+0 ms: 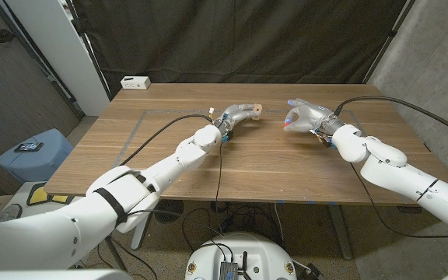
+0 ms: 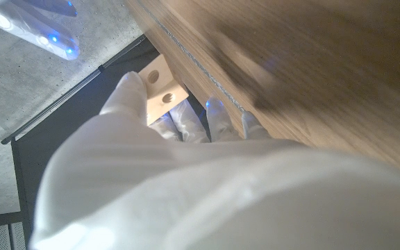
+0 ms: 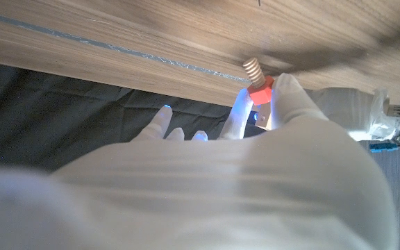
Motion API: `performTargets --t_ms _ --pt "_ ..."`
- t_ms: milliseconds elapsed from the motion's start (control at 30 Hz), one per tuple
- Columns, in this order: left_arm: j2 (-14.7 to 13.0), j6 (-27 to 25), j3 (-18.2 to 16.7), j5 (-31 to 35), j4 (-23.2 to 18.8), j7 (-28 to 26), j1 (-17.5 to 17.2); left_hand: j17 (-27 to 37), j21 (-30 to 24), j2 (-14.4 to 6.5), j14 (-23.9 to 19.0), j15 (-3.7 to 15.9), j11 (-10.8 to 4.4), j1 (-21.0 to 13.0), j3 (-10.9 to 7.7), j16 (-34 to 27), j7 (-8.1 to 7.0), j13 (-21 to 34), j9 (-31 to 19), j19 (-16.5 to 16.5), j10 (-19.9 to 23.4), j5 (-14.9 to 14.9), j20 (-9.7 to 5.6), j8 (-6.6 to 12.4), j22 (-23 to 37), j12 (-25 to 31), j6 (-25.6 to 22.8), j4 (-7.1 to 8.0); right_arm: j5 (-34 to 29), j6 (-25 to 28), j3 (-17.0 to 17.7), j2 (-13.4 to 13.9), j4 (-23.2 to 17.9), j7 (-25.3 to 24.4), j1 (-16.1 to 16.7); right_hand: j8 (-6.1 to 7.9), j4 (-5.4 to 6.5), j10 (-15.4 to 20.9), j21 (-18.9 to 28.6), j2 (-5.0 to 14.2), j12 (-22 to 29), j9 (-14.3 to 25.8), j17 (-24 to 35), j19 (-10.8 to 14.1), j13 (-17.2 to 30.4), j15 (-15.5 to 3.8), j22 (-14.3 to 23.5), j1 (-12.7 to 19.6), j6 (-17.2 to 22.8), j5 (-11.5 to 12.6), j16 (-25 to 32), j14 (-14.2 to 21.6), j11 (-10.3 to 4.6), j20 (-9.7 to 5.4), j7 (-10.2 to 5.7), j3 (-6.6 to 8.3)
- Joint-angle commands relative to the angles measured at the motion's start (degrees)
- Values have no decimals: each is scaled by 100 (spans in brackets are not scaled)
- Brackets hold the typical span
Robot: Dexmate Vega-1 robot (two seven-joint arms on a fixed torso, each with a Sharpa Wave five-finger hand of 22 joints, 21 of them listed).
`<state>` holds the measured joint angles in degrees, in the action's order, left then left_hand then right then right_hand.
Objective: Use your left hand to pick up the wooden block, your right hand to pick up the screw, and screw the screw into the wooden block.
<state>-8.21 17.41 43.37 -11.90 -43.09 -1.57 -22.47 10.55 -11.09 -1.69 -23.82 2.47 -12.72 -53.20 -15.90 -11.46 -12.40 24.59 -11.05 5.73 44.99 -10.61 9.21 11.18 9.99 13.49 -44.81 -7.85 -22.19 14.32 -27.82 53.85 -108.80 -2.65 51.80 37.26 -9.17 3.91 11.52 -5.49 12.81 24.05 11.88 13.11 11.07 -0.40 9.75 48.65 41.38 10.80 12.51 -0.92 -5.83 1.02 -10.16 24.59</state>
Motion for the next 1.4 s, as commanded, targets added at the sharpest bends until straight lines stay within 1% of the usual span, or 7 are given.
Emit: performTargets --t_ms 33,267,567,600,700,1100,1400 --pt "154 232 16 -30 275 95 83 8 -28 -47 46 319 12 25 28 -10 1 24 -16 -36 -41 -25 2 26 34 -35 9 7 686 -47 222 -108 -21 -301 87 65 -3 64 -21 -62 11 26 25 66 10 -11 7 30 66 -16 -4 51 -25 14 -17 11" --pt "286 436 22 -65 573 188 175 8 -28 -55 53 323 11 31 30 -8 1 26 -17 -39 -65 -28 -3 22 34 -47 24 7 1120 -90 356 -244 1 -508 141 95 -5 87 -21 -70 11 39 27 77 11 7 7 32 94 -19 1 72 -12 10 -2 14" --pt "368 593 21 -98 756 268 227 7 -27 -63 52 318 9 37 33 -9 -2 30 -18 -44 -80 -31 1 17 34 -53 40 6 1698 -278 528 -453 81 -806 239 146 0 125 -19 -71 6 65 33 100 12 33 7 30 128 -22 8 103 20 17 31 22" --pt "375 608 21 -104 773 283 232 7 -28 -66 56 315 9 39 33 -8 0 30 -18 -42 -82 -31 5 14 34 -54 50 7 1758 -309 549 -483 94 -852 252 202 8 130 -22 -66 0 79 37 99 13 35 8 20 227 -24 8 106 23 15 2 24" --pt "411 658 13 -128 837 316 247 6 -28 -68 54 317 9 38 33 -9 1 32 -18 -43 -88 -33 2 18 35 -57 43 4 1985 -344 623 -632 125 -1009 294 219 5 162 -21 -72 6 88 38 108 13 45 8 21 238 -24 12 123 45 14 8 25" --pt "642 966 -4 -222 1302 480 380 2 -27 -73 50 332 8 32 35 -9 10 39 -18 -50 -101 -37 -8 23 35 -63 39 -11 2466 -431 690 -1036 208 -1492 310 285 11 228 0 -70 7 120 47 191 14 65 9 16 282 -20 39 210 100 -1 59 35" --pt "762 1124 -12 -276 1542 547 431 0 -29 -80 60 340 8 27 36 -6 7 44 -18 -50 -104 -39 -6 22 35 -64 47 -19 2743 -654 678 -1356 362 -1794 264 316 8 256 5 -39 0 140 46 231 15 70 9 40 281 -8 44 239 131 -1 88 45"
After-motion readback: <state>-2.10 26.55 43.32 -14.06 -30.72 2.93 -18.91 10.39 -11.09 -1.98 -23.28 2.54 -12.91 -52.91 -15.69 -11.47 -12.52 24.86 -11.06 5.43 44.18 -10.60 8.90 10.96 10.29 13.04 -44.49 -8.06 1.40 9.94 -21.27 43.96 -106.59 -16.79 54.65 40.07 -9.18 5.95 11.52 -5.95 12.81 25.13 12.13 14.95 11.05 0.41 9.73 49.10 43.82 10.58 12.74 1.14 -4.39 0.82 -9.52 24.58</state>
